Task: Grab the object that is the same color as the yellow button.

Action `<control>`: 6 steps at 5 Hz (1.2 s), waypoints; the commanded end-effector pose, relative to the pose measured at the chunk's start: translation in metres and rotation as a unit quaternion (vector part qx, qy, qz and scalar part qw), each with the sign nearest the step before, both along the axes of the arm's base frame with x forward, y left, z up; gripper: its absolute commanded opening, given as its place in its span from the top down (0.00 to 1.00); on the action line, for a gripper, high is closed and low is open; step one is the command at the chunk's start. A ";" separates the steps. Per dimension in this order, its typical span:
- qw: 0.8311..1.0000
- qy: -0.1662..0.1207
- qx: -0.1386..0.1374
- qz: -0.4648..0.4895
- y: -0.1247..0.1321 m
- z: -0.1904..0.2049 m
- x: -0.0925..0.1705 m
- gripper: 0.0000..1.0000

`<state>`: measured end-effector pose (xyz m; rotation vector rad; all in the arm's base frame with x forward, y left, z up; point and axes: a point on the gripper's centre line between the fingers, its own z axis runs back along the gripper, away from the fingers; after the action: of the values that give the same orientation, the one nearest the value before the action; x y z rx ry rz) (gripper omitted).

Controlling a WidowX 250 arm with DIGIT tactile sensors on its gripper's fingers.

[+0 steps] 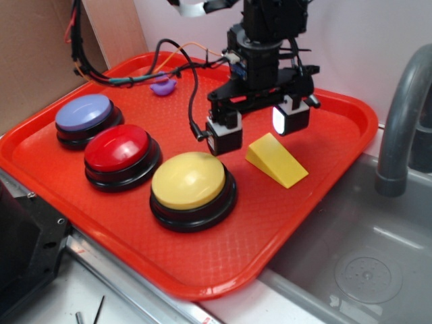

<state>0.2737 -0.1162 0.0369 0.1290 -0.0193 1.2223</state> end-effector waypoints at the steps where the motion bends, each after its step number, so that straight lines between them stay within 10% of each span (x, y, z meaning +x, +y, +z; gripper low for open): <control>1: 0.999 -0.047 0.009 0.007 -0.008 -0.005 0.015 0.00; 2: 0.999 -0.051 0.012 0.009 -0.012 -0.007 0.013 0.30; 3: 0.998 -0.057 0.009 0.015 -0.012 -0.008 0.008 1.00; 6: 0.984 -0.044 -0.063 -0.163 0.012 0.061 0.019 1.00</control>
<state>0.2798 -0.1097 0.0780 0.0219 0.0184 0.8997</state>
